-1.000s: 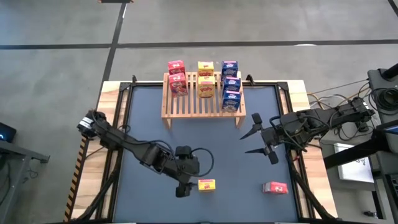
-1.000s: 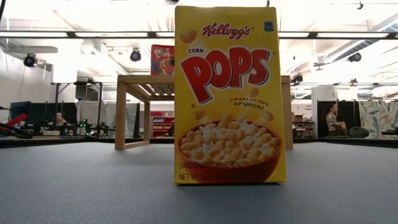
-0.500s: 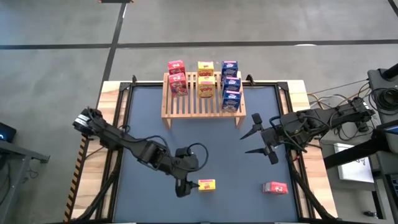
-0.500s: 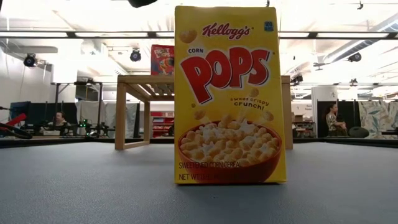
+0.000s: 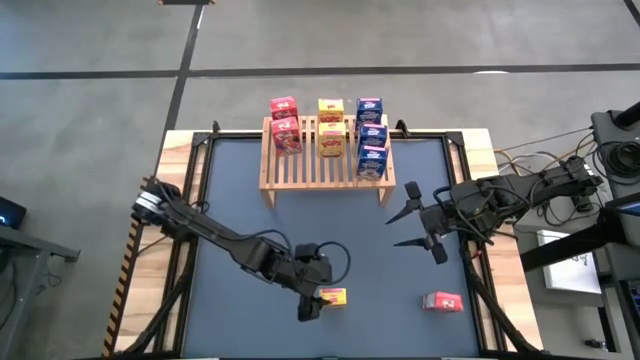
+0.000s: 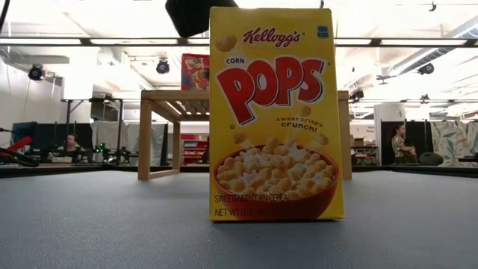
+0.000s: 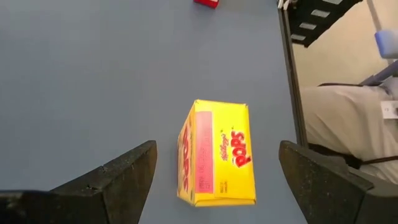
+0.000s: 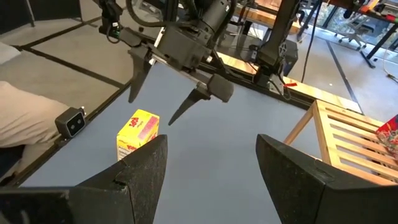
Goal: Stack cereal on shelf
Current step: Put the yellow cereal box on the shelf aligned with the yellow cereal boxes
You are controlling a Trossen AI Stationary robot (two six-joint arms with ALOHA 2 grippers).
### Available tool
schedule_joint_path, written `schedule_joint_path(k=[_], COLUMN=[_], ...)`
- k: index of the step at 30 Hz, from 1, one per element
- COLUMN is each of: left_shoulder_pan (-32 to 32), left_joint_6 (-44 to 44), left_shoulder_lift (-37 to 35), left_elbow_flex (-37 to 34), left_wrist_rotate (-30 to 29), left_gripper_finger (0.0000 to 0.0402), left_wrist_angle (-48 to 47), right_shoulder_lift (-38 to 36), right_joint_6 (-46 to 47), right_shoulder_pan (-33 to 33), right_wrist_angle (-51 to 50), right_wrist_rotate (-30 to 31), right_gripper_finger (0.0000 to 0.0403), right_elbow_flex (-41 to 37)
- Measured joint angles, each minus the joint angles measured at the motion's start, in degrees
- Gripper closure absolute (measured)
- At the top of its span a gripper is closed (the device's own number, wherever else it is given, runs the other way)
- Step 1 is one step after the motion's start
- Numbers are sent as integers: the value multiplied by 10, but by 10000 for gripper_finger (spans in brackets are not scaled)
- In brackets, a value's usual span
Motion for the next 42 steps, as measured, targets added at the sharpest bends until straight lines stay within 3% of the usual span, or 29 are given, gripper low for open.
schedule_joint_path(k=[12,29,34,42], left_shoulder_pan=[-14,-23,-23,-22], left_joint_6=[10,2,2,3], left_shoulder_lift=[43,109,105,107], left_elbow_flex=[40,77,76,76], left_wrist_rotate=[0,-15,-15,-15], left_gripper_finger=[81,83,106,181], left_wrist_angle=[4,-88,-99,-103], right_shoulder_lift=[0,1,1,1], right_joint_6=[5,11,12,13], right_shoulder_pan=[0,0,0,0], right_wrist_angle=[1,3,3,4], right_wrist_rotate=[0,14,16,16], right_gripper_finger=[168,168,168,168], right_elbow_flex=[0,0,0,0])
